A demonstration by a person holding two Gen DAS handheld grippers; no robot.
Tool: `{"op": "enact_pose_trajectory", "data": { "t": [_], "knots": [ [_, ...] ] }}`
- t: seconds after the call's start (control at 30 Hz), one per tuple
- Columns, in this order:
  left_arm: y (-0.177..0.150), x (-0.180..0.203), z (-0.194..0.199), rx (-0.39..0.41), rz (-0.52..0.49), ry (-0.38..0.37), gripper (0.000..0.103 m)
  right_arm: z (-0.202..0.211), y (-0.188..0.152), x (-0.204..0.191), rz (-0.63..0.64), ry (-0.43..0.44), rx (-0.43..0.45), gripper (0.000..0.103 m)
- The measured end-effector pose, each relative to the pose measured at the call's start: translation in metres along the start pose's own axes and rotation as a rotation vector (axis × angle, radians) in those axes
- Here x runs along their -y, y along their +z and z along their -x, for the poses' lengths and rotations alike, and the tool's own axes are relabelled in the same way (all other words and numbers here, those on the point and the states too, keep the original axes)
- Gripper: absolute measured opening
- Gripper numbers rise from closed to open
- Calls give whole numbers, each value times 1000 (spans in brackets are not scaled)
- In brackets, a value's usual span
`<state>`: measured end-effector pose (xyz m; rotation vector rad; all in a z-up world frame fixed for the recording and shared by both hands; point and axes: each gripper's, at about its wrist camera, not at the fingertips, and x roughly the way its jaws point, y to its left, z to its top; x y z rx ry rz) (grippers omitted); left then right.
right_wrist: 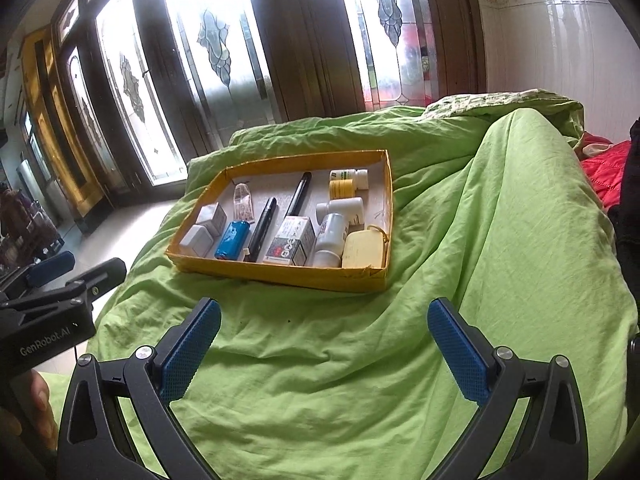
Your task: Organize rigid objects
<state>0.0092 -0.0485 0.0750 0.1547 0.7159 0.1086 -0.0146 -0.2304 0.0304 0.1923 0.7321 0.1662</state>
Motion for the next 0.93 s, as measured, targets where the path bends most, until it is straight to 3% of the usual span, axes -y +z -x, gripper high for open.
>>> {"op": "enact_pose_trajectory", "data": {
  "t": [0.17, 0.63, 0.93],
  "knots": [
    [1, 1, 6, 32, -17, 42, 91, 6, 1, -1, 2, 1, 32, 102],
    [12, 10, -1, -51, 20, -106, 92, 11, -2, 3, -1, -10, 22, 102],
    [17, 6, -2, -59, 49, -174, 92, 4, -5, 3, -1, -11, -12, 102]
  ]
}}
